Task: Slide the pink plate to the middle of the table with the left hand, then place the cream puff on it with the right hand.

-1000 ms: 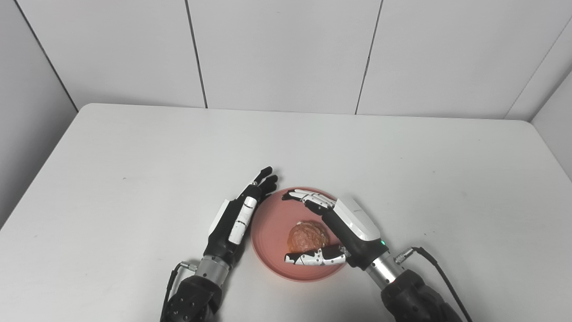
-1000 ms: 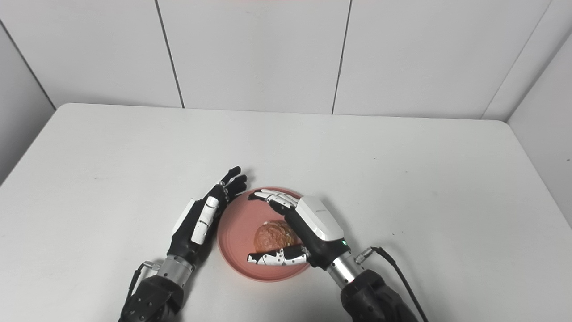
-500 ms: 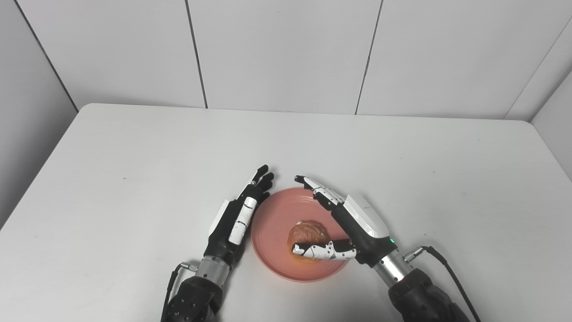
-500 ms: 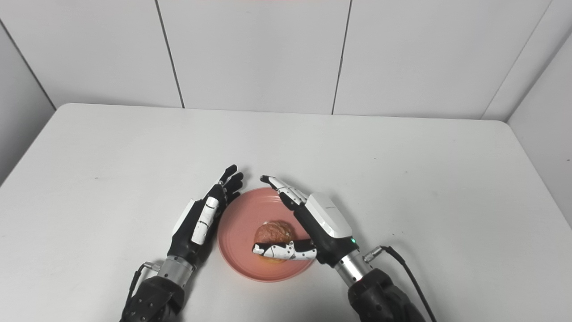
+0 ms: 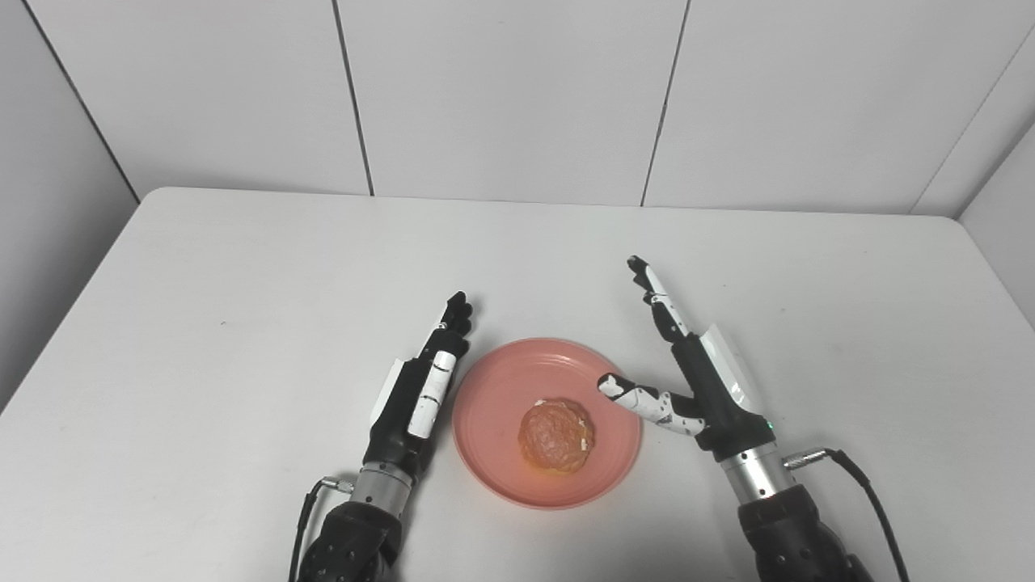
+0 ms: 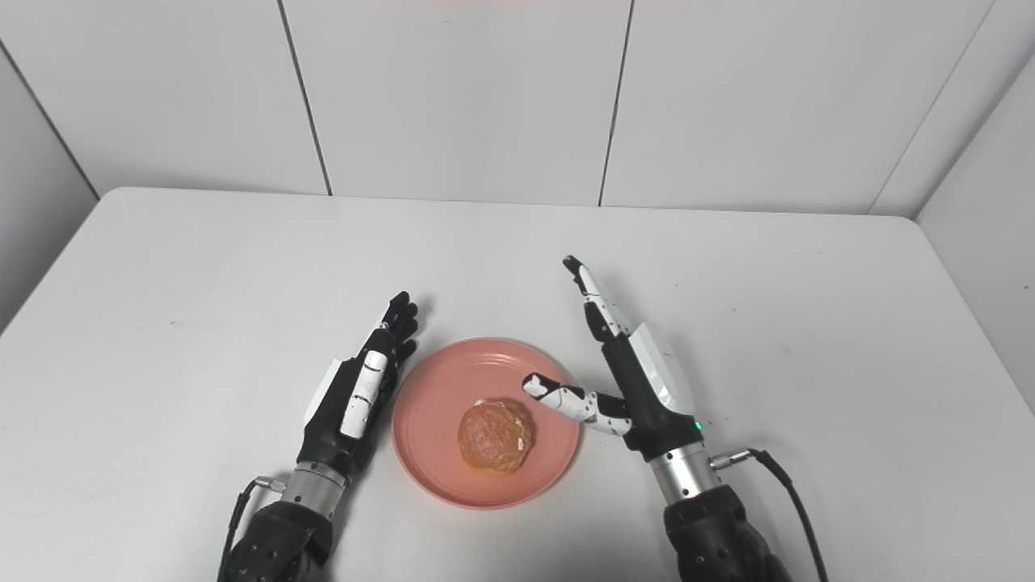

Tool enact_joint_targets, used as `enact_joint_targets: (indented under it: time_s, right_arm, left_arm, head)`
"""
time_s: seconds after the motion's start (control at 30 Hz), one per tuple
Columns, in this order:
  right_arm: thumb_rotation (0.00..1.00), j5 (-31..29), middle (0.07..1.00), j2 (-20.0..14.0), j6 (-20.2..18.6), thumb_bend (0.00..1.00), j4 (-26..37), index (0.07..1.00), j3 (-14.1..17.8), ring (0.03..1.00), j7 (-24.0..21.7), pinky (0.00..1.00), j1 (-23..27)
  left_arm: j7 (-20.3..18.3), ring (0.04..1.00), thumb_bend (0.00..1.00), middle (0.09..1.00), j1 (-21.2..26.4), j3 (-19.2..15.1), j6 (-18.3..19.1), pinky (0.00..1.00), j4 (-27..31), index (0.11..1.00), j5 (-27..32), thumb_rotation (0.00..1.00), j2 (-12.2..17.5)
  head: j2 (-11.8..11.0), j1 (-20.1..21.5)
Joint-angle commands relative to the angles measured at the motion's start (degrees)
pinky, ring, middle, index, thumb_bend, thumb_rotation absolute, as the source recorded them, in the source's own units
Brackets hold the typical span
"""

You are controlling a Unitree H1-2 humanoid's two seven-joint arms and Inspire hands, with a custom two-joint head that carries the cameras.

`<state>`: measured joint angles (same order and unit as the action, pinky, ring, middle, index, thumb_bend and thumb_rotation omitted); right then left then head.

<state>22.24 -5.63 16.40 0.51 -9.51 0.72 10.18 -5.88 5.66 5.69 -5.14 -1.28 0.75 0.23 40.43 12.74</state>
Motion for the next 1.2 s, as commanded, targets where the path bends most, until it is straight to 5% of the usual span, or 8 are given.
enact_joint_targets:
  time_s: [0.0, 0.47, 1.17]
  right_arm:
    - [0.85, -2.23, 0.999, 1.07, 1.72, 0.57, 1.0, 0.994, 0.39, 0.995, 0.72, 0.97, 0.49]
    - [1.0, -8.12, 1.0, 5.48, -11.43, 0.59, 3.09, 1.0, 1.91, 1.0, -0.83, 1.0, -1.8]
    - [0.96, -22.96, 1.0, 13.43, -15.65, 0.6, 3.09, 1.0, 5.89, 1.0, 0.04, 1.0, -4.48]
  left_arm:
    - [0.57, 1.0, 0.6, 1.0, -0.31, -0.12, -3.12, 1.0, -1.24, 0.997, -0.41, 1.0, -0.51]
    - [1.33, 1.0, 0.63, 1.0, 0.14, -1.04, -8.62, 1.0, -4.91, 1.0, -0.68, 1.0, -1.08]
    - [2.62, 1.0, 0.61, 1.0, -0.18, -1.18, -7.34, 1.0, -4.32, 1.0, -1.83, 1.0, -1.4]
  head:
    - [0.06, -0.02]
    - [0.06, 0.1]
    - [0.5, 0.05]
